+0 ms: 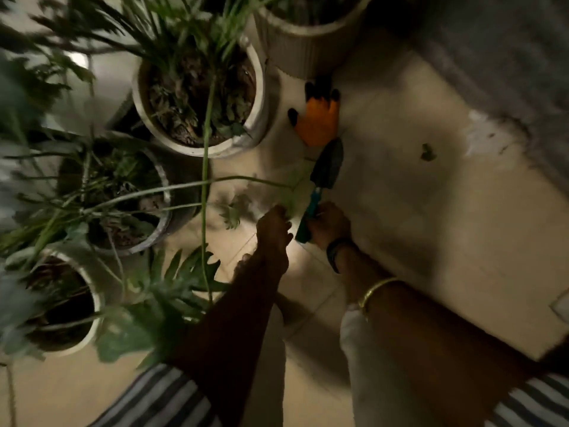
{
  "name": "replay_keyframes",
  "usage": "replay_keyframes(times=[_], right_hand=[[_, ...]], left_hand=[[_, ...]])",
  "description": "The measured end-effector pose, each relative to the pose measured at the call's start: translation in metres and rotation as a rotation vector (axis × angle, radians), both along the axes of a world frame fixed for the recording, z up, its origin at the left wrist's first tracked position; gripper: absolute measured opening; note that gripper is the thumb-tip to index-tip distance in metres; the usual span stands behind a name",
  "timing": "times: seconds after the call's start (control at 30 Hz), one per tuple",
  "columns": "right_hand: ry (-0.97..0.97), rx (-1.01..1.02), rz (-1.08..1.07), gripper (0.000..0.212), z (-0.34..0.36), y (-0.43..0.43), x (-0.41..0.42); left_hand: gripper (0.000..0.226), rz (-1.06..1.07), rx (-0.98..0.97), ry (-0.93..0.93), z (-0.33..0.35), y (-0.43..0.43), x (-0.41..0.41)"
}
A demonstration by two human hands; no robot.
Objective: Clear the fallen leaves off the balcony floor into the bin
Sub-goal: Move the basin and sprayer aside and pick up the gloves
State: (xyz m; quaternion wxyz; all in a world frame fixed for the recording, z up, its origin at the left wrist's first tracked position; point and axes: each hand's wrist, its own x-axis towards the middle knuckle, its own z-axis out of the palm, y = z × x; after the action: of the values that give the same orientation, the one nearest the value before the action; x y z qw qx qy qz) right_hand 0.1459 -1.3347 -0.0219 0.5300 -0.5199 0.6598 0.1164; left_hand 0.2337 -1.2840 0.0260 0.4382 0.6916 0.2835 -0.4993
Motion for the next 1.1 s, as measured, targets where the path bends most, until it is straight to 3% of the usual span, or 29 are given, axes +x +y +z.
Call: replay_keyframes(times=[0.23,0.4,0.53,0.67,0.8,0.9,1.1], right_hand=[[-0.198,0.013,-0.187,0.019,0.185,0.0,-0.043],[-0.374,0.022,-0.229,0.021,0.339,0.008,-0.058],[-0.539,0.129,-0.249,0.017,0.44,0.034,-0.062],[-0.602,0.145,-0.07,0.017,0.512,0.08,-0.065],[-0.64,0.111,0.154,0.021,0.558,0.139,-0.065],[-0.679,0.077,0.305,0.022,0.579,0.19,-0.063],[-0.756,0.073,0.569,0.029,0.605,0.302,-0.048]], left_hand=[[0.022,0.183,-0.077,0.079,0.167,0.0,-0.026],[0.03,0.272,-0.311,0.148,0.3,0.01,-0.041],[0.02,0.333,-0.468,0.114,0.397,0.037,-0.044],[0.011,0.423,-0.548,0.021,0.468,0.09,-0.042],[0.019,0.456,-0.588,-0.163,0.515,0.164,-0.041],[0.028,0.523,-0.576,-0.314,0.542,0.23,-0.044],[0.02,0.722,-0.599,-0.532,0.578,0.379,-0.066]])
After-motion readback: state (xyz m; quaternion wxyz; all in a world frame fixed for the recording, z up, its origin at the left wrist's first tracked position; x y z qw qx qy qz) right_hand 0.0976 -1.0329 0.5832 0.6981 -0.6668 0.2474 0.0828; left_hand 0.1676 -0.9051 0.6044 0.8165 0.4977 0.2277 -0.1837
